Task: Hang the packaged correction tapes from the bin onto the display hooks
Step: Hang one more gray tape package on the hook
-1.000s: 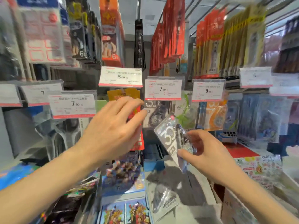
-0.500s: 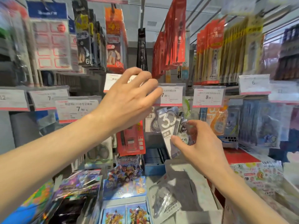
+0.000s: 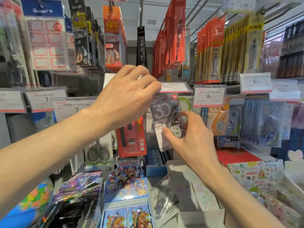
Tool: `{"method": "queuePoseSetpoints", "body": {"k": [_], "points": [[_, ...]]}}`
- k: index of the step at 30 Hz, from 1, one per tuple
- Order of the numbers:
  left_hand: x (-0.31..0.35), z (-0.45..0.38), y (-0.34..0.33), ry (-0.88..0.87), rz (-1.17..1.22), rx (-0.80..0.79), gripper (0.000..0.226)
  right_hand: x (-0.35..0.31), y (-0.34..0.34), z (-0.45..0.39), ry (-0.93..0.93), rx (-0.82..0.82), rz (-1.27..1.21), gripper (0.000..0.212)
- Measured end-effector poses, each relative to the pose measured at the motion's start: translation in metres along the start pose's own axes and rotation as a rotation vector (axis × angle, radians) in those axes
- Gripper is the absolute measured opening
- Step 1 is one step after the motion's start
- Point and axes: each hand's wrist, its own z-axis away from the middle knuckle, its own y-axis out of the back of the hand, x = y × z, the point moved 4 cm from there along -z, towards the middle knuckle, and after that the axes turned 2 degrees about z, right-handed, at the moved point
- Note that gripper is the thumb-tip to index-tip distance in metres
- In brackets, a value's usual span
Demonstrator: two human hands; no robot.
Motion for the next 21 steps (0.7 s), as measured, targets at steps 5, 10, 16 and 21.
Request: {"method": "queuePoseSetpoints", "body": {"k": [5, 10, 16, 21], "points": [[-0.002, 0.0, 0.001, 0.01, 0.021, 0.011, 0.02, -0.003, -0.004, -0.006, -0.028, 0.018, 0.001, 0.065], [-0.003, 0.0, 0.001, 0.026, 0.04, 0.02, 0.019, -0.005, -0.007, -0.01, -0.036, 0.028, 0.012, 0.064], [-0.002, 0.001, 0.0, 0.034, 0.047, 0.034, 0.018, -0.006, -0.012, -0.014, -0.054, 0.009, 0.032, 0.066], [-0.001, 0.002, -0.001, 0.037, 0.06, 0.053, 0.018, -0.005, -0.026, -0.019, -0.08, -0.018, 0.045, 0.052]]}}
